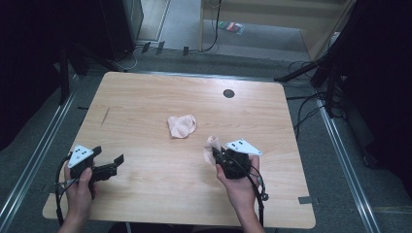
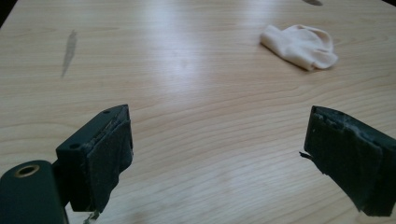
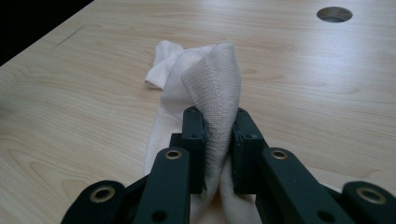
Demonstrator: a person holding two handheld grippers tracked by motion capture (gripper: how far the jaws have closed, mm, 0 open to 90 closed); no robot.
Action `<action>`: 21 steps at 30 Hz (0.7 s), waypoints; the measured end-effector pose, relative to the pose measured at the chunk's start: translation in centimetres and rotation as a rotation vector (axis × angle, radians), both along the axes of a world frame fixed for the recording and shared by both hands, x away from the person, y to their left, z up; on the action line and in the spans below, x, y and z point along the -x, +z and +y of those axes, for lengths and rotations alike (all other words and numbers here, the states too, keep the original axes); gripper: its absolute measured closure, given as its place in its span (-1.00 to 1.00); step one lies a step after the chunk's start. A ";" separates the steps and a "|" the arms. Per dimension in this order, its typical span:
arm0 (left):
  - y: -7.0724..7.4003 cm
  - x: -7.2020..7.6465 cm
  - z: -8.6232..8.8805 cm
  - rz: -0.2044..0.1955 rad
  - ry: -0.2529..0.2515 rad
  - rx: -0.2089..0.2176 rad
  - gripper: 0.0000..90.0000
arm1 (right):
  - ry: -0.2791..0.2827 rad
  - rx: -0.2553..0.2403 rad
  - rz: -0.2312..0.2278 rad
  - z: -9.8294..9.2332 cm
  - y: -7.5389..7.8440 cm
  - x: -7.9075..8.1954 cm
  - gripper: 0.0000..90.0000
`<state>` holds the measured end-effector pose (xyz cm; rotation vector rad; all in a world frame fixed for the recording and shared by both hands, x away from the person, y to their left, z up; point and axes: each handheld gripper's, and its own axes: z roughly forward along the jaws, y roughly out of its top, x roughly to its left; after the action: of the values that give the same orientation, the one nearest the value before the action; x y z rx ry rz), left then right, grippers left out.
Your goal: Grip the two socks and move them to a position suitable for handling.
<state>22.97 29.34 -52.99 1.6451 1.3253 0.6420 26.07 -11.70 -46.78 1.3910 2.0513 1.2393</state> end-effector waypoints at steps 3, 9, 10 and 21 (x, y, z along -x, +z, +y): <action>0.2 0.1 -0.7 -0.006 -0.021 0.002 -0.82 | 0.014 0.009 0.002 0.6 -0.3 0.2 0.75; 0.8 0.5 -2.5 -0.029 -0.062 0.002 -0.82 | 0.034 0.011 0.018 1.6 -0.8 0.5 0.75; 0.9 0.6 -2.9 -0.031 -0.073 0.007 -0.81 | 0.038 0.011 0.023 2.0 -1.0 0.6 0.75; 1.2 1.2 -5.0 -0.040 -0.148 0.018 -0.82 | 0.077 0.037 0.064 4.5 -2.4 1.4 0.75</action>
<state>21.72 24.32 -51.77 1.6892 1.1650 0.5696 24.65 -7.20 -49.17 1.3630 2.1794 1.1950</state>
